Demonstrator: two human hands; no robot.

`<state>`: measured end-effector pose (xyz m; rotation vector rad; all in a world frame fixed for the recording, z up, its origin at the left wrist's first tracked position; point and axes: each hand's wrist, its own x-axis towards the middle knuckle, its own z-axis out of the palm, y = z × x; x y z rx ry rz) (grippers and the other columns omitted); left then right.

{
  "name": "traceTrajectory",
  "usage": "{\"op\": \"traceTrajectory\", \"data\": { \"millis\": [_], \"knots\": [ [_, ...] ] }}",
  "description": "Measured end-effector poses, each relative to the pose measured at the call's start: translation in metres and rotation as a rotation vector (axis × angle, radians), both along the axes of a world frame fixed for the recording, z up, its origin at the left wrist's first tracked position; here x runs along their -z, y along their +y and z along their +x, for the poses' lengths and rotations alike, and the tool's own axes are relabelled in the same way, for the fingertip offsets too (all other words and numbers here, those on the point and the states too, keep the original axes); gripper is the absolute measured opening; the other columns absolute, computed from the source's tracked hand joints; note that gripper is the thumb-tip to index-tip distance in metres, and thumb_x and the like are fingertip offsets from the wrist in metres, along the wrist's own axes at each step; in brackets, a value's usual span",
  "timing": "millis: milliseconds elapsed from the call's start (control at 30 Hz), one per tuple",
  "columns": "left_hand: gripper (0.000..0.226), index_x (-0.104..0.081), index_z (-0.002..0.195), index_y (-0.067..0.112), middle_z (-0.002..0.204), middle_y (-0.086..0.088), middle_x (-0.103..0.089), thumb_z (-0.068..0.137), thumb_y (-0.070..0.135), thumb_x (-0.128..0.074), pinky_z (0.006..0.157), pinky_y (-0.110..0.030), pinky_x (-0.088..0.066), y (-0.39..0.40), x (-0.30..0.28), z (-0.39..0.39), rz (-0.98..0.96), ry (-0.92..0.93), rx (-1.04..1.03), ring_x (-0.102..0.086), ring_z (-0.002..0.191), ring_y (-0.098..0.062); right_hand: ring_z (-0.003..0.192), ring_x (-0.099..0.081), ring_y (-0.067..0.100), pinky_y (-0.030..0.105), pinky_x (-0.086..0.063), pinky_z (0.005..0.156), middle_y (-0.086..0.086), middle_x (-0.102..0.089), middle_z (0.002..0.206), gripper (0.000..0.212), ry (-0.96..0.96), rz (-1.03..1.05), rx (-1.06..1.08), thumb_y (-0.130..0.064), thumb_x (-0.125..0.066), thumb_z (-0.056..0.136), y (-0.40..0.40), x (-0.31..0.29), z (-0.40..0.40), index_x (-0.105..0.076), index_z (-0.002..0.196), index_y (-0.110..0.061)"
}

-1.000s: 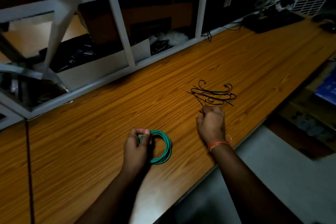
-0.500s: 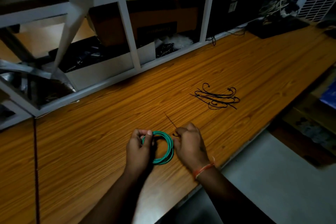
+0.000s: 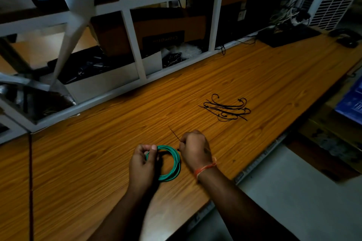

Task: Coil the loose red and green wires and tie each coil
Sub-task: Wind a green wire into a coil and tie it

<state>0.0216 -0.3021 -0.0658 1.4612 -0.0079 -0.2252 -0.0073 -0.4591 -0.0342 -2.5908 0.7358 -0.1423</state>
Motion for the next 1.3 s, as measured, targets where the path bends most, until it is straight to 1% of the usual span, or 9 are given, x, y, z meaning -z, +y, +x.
{"op": "traceTrajectory", "data": {
  "millis": [133,233,367,600,733,833,933,1033,1300],
  "knots": [
    [0.012,-0.058,0.091,0.018,0.071,-0.006,-0.065,0.101,0.023,-0.062,0.063,-0.035,-0.044,0.001,0.006,0.004,0.008,0.01,-0.008,-0.058,0.066,-0.023,0.107,-0.063,0.035,0.032,-0.046,0.08,0.017,-0.067,0.115,0.024,0.016,0.044,-0.005,-0.016,-0.053,0.099,0.0,-0.002,0.01,-0.07,0.111,-0.003],
    [0.011,-0.057,0.093,0.016,0.071,-0.007,-0.063,0.101,0.023,-0.061,0.06,-0.033,-0.042,0.002,0.007,0.004,0.012,0.005,0.002,-0.056,0.063,-0.022,0.098,-0.066,0.031,0.033,-0.051,0.077,0.013,-0.069,0.105,0.017,-0.066,0.087,-0.003,-0.022,-0.056,0.096,0.001,0.001,0.01,-0.069,0.102,-0.012],
    [0.012,-0.055,0.092,0.015,0.066,-0.005,-0.061,0.103,0.019,-0.06,0.058,-0.033,-0.04,-0.001,0.006,0.004,0.001,0.003,0.007,-0.054,0.06,-0.021,0.078,-0.07,0.022,0.038,-0.058,0.074,0.004,-0.072,0.081,0.015,-0.321,0.545,0.12,-0.012,-0.069,0.087,0.008,0.007,0.002,-0.061,0.081,-0.023],
    [0.02,-0.061,0.083,0.03,0.07,-0.007,-0.064,0.102,0.023,-0.062,0.06,-0.035,-0.041,-0.001,0.01,0.007,0.021,-0.001,-0.001,-0.055,0.063,-0.022,0.065,-0.069,0.013,0.031,-0.057,0.064,0.001,-0.07,0.07,0.034,-0.594,1.136,0.176,0.005,-0.066,0.091,0.016,-0.005,-0.018,-0.06,0.118,-0.013],
    [0.007,-0.064,0.089,0.03,0.072,-0.007,-0.063,0.096,0.03,-0.066,0.062,-0.036,-0.04,-0.001,0.011,0.009,0.024,-0.001,-0.007,-0.054,0.064,-0.021,0.074,-0.07,0.014,0.036,-0.058,0.074,0.008,-0.074,0.085,0.031,-0.518,1.02,0.076,-0.001,-0.061,0.097,0.021,-0.006,-0.032,-0.057,0.124,-0.014],
    [0.006,-0.068,0.092,0.031,0.074,-0.008,-0.064,0.091,0.036,-0.067,0.065,-0.04,-0.04,-0.001,0.011,0.01,0.011,-0.003,0.002,-0.055,0.066,-0.022,0.076,-0.07,0.013,0.026,-0.055,0.074,0.006,-0.074,0.083,0.038,-0.446,0.824,-0.042,-0.005,-0.061,0.097,0.028,-0.005,-0.041,-0.046,0.129,-0.02],
    [0.014,-0.071,0.089,0.029,0.078,-0.011,-0.067,0.087,0.043,-0.067,0.071,-0.042,-0.044,0.0,0.01,0.01,0.011,-0.018,0.035,-0.059,0.073,-0.025,0.071,-0.07,0.01,0.018,-0.052,0.069,0.004,-0.075,0.081,0.025,-0.419,0.769,-0.088,-0.005,-0.06,0.097,0.034,-0.006,-0.043,-0.051,0.118,-0.016],
    [0.014,-0.068,0.088,0.02,0.075,-0.012,-0.064,0.099,0.027,-0.064,0.07,-0.041,-0.044,0.0,0.011,0.01,0.011,-0.026,0.038,-0.058,0.071,-0.025,0.072,-0.073,0.011,0.021,-0.054,0.067,0.005,-0.076,0.083,0.006,-0.424,0.822,-0.06,-0.006,-0.06,0.098,0.035,-0.006,-0.04,-0.059,0.102,-0.011],
    [0.016,-0.065,0.086,0.022,0.069,-0.008,-0.063,0.091,0.038,-0.064,0.063,-0.037,-0.043,0.0,0.011,0.008,0.038,-0.043,0.015,-0.054,0.063,-0.022,0.065,-0.068,0.002,0.018,-0.053,0.059,-0.005,-0.072,0.07,0.012,-0.535,0.649,0.098,-0.013,-0.076,0.087,0.042,-0.001,-0.043,-0.07,0.08,-0.02]
  ]
}}
